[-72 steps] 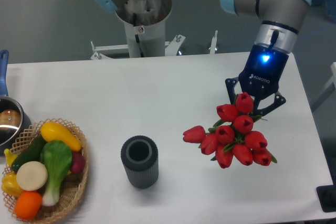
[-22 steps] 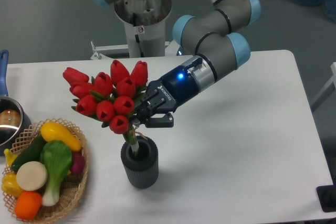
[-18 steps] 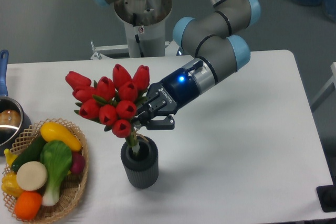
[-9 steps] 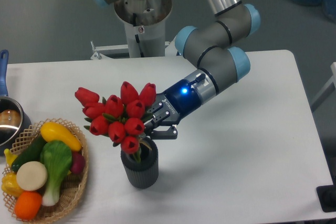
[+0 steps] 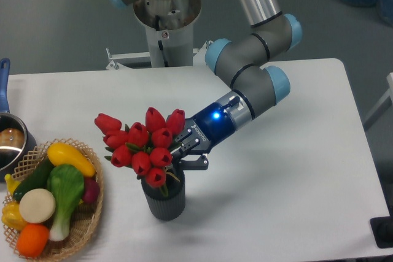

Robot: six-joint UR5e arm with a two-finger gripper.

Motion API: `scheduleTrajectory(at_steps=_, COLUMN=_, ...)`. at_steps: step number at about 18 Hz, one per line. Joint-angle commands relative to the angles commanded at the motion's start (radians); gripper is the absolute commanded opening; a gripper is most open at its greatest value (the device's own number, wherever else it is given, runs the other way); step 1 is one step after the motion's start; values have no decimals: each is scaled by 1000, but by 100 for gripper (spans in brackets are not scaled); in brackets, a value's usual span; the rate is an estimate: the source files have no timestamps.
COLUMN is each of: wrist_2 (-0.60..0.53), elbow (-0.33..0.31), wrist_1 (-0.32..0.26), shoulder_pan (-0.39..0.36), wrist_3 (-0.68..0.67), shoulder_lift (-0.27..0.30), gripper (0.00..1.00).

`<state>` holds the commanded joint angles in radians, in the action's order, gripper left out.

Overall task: Insert the flowers into the vase
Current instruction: 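Lower the tulip stems into the black vase opening, then push the tulip bunch further down into the vase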

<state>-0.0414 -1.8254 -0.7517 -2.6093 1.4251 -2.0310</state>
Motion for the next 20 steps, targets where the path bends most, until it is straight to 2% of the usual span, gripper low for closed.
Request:
scheduleTrajectory(at_steps=9, wrist_2=0, elbow=-5, wrist_1=0, shoulder_pan=-8, wrist_3=44, shoulder_lift=-34, gripper=4)
scheduleTrajectory(at_steps=20, wrist_2=0, elbow=-8, wrist_1=0, shoulder_pan=-8, wrist_3=51, shoulder_lift=-45, gripper=5)
